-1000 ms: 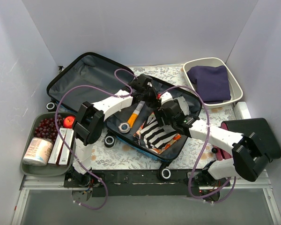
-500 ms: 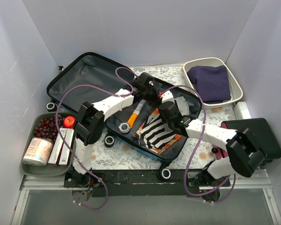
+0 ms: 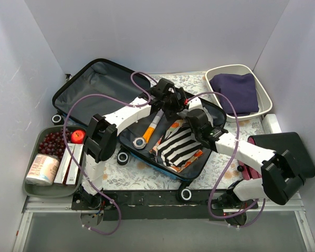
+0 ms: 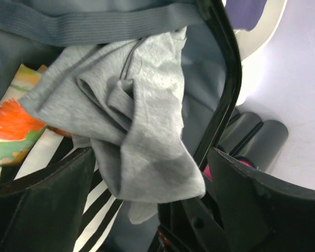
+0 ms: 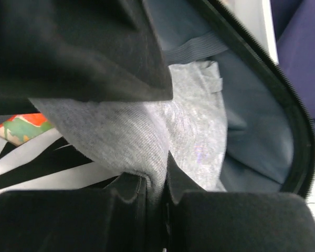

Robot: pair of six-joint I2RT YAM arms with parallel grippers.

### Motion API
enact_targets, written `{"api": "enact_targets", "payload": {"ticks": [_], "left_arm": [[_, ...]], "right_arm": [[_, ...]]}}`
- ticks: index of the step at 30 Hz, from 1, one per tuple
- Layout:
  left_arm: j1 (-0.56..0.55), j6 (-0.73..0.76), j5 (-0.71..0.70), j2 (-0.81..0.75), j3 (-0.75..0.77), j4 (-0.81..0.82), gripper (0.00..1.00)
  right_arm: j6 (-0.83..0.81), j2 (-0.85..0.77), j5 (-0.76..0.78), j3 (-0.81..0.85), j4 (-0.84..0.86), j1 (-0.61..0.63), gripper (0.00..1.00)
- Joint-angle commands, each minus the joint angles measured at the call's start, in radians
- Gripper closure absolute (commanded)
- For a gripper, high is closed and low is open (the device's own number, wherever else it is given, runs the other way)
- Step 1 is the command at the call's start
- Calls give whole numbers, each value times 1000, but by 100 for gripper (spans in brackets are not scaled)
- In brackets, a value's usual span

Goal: Open, take out, and arrange the luggage

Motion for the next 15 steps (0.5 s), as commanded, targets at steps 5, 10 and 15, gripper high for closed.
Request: {"api": "enact_targets", "payload": {"ticks": [5,10,15], "left_arm": [[30,55,-68,-176,10,19,2],[67,61,-128,-255,-62,-2,2],[85,61,-160,-308,-130,-19,2]], "right_arm": [[-336,-80,-26,58,-55,-10,99],[-393,15,-134,96,-160,-10,99],[-379,161,-116,159,-242,-11,99]]}}
